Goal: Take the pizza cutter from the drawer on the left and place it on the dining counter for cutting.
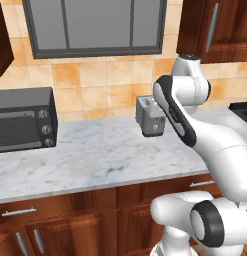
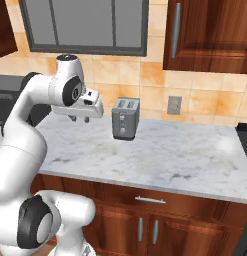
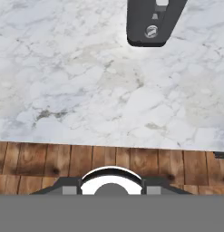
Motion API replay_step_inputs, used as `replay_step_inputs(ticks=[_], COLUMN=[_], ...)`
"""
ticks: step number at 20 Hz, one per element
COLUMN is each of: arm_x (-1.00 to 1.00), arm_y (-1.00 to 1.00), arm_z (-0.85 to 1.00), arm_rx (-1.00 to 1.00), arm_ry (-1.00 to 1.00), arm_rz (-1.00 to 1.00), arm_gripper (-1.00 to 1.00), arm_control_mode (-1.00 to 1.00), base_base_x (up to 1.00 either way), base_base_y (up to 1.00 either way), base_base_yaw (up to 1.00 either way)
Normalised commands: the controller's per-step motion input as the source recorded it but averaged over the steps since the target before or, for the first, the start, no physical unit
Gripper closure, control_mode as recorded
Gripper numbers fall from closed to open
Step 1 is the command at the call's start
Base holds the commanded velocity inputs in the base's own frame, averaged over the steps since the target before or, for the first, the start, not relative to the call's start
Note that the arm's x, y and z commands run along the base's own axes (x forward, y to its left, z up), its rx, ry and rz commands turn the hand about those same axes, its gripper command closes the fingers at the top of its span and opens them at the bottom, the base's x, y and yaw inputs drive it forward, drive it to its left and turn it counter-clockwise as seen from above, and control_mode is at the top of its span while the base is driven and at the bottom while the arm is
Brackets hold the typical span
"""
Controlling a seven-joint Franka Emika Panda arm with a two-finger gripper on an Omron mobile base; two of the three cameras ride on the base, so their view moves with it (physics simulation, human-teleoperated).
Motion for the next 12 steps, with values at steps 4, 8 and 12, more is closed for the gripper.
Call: replay_step_inputs(ticks=[4, 8, 12], arm_x=[-0.31, -0.95, -0.88], arm_y=[0.18, 0.83, 1.00], arm_z=[0.00, -0.04, -0.19], arm_rx=[0.00, -0.04, -0.17], arm_ry=[0.00, 0.00, 0.00], arm_rz=[0.01, 0.11, 0.18], arm_gripper=[-1.00, -1.00, -1.00], arm_control_mode=[-1.00, -1.00, -1.00], base_base_x=[0.00, 0.00, 0.00], base_base_y=[0.00, 0.00, 0.00], base_base_yaw=[0.00, 0.00, 0.00])
